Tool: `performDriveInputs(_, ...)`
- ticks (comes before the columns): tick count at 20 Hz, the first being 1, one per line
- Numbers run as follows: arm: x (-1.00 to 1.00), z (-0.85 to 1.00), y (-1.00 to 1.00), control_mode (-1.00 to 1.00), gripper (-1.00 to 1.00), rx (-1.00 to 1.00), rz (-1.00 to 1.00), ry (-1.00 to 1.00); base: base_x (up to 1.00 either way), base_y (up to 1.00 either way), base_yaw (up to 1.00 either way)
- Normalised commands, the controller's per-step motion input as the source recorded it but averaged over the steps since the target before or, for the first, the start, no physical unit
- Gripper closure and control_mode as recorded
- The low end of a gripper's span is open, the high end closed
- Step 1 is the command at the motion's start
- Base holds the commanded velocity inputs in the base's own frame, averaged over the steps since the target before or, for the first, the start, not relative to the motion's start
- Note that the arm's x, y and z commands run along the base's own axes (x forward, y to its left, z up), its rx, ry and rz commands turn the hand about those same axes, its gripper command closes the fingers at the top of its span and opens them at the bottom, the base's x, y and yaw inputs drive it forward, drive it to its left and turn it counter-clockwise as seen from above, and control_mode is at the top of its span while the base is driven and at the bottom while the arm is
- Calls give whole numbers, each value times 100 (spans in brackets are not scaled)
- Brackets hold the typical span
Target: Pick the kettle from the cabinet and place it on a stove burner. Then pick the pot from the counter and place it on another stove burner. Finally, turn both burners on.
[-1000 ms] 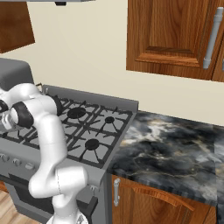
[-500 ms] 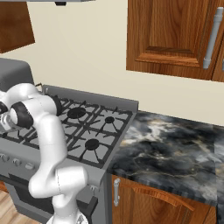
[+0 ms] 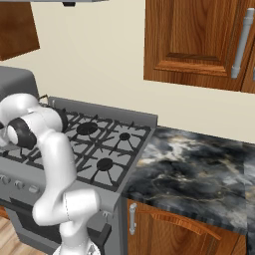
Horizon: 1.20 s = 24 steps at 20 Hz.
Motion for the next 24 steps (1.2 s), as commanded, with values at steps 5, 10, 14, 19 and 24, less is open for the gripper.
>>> performDriveInputs(5,-28,35,0,-100,-100,-11,0,-11,0,0,0)
performDriveInputs(10,-31,29,3,-100,-100,-11,0,-9,0,0,0)
performDriveInputs(14,-33,31,6,-100,-100,-10,0,-9,0,0,0)
performDriveInputs(19,-34,23,11,-100,-100,-11,0,-10,0,0,0)
performDriveInputs(24,-36,15,15,-100,-100,-10,0,-10,0,0,0)
